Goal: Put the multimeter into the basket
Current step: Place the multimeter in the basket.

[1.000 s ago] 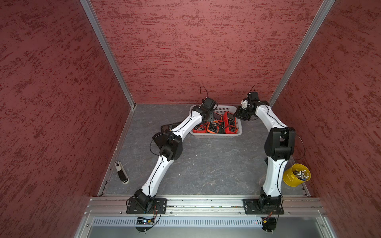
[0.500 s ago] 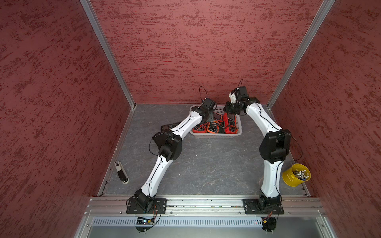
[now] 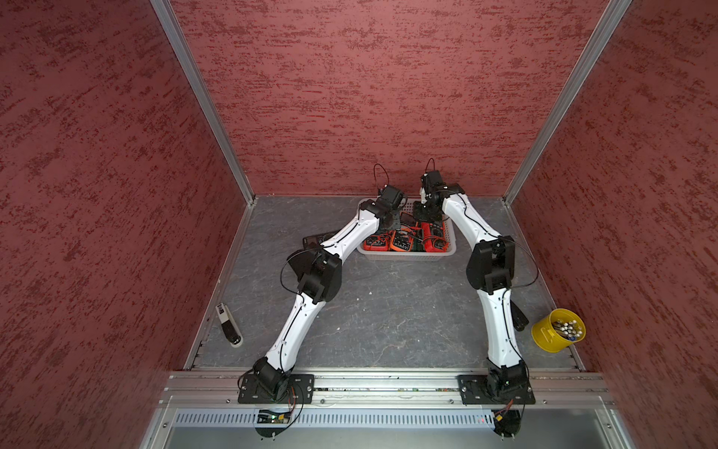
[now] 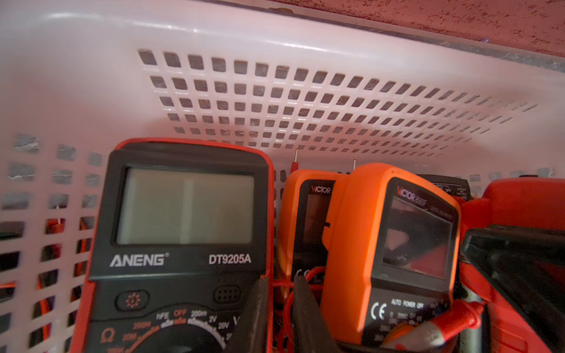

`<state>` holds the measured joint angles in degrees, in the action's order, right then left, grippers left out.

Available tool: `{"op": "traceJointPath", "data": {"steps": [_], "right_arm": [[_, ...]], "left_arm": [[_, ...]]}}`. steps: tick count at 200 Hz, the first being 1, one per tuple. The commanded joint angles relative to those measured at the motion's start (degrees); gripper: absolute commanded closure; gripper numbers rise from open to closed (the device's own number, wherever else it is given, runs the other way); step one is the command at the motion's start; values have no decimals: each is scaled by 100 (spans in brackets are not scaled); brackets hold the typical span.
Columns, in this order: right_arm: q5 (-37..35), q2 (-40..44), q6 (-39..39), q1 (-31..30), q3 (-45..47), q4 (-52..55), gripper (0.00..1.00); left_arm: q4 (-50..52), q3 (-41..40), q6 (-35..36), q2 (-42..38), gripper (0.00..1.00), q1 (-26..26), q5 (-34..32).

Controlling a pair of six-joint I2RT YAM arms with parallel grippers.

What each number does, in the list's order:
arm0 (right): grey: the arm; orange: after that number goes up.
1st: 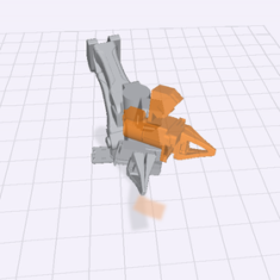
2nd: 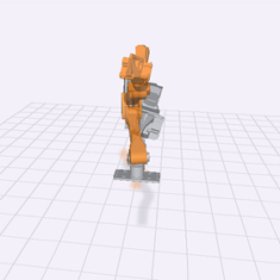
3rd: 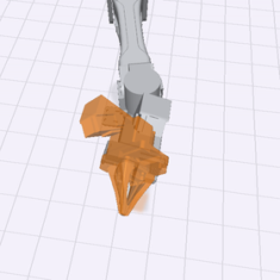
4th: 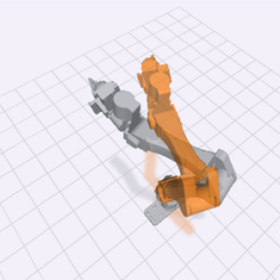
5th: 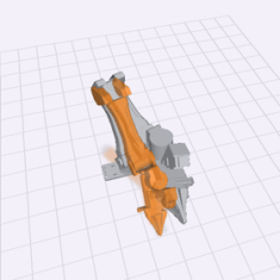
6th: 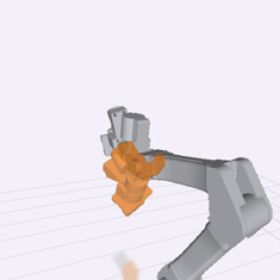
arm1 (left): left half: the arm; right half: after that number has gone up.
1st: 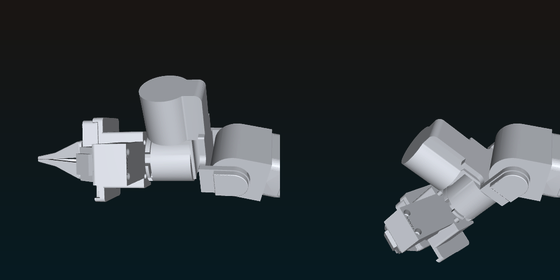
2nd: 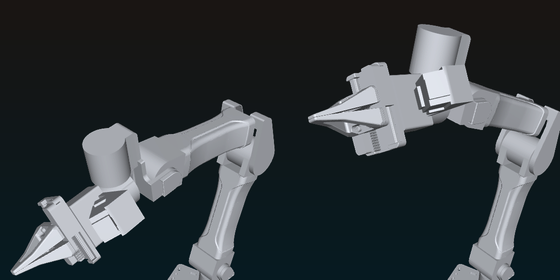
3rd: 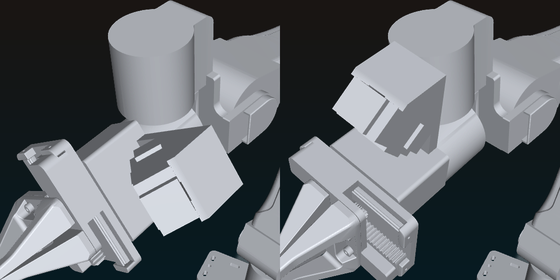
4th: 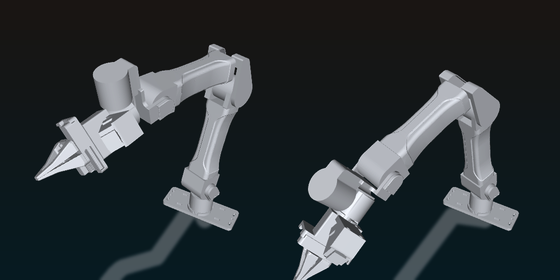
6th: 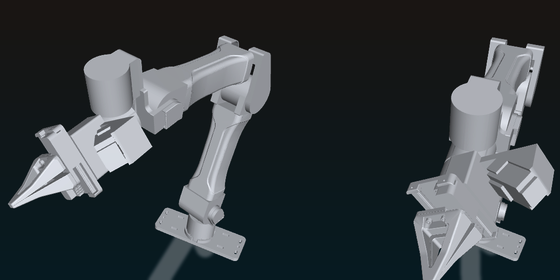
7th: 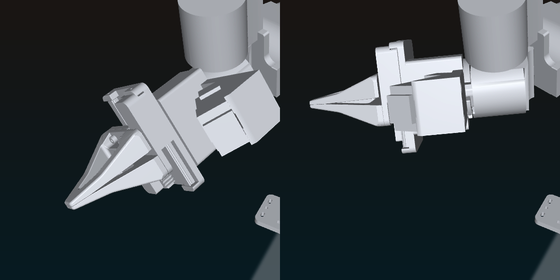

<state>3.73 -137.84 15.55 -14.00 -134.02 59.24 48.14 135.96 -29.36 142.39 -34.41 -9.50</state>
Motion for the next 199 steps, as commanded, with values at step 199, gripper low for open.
{"op": "traceJointPath", "data": {"steps": [199], "right_arm": [[2798, -602, 1285, 71, -727, -1062, 49]], "left_arm": [[49, -726, -383, -780, 78, 14, -89]]}}
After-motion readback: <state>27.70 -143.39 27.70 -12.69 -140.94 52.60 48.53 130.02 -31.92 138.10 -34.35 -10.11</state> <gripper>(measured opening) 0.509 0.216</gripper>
